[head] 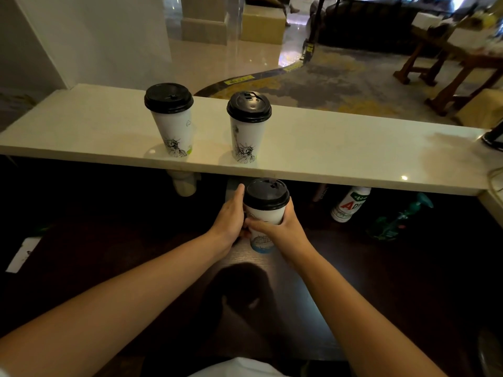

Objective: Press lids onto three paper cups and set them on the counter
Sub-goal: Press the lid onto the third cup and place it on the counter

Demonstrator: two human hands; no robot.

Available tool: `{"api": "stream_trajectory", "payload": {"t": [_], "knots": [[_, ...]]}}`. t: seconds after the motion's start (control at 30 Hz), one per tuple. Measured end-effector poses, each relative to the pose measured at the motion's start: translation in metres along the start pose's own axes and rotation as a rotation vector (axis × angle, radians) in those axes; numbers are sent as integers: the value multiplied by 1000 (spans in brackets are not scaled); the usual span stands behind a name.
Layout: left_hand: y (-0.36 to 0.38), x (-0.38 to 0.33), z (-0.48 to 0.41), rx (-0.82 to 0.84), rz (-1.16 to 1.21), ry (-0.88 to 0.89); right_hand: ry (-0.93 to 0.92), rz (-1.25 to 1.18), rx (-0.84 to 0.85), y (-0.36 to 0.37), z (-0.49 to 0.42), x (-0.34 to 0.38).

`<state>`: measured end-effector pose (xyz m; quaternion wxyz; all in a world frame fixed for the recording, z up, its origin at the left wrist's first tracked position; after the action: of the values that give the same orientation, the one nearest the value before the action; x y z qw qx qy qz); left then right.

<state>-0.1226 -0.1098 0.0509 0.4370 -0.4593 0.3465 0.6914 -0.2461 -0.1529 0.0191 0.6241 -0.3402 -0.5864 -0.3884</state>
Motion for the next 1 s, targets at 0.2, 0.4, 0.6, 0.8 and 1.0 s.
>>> {"api": "stream_trajectory", "payload": {"t": [0.2, 0.4, 0.6, 0.8, 1.0], "knots": [[3, 13, 2, 2, 147, 5, -4, 35, 2, -4, 1, 3], [-10, 54, -5, -21, -122, 25, -13, 76, 0, -6, 7, 5], [-65, 146, -22, -50, -1078, 8, -16, 103, -4, -8, 5, 11], [-100, 197, -14, 105, -1509, -143, -5, 176, -19, -11, 2, 7], [-112, 212, -12, 91, -1509, -226, -84, 390, 50, -16, -1, 31]]}}
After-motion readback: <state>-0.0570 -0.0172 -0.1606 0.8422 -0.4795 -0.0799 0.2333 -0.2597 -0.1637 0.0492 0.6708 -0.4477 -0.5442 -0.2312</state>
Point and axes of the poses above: each hand's wrist, its own z-axis away from the middle knuckle, its own y-axis out of the palm, x = y × z, the point moved 1 cm from there along -z, towards the middle knuckle, and after that the axes turned 2 degrees about -y, right-handed, at the moved point
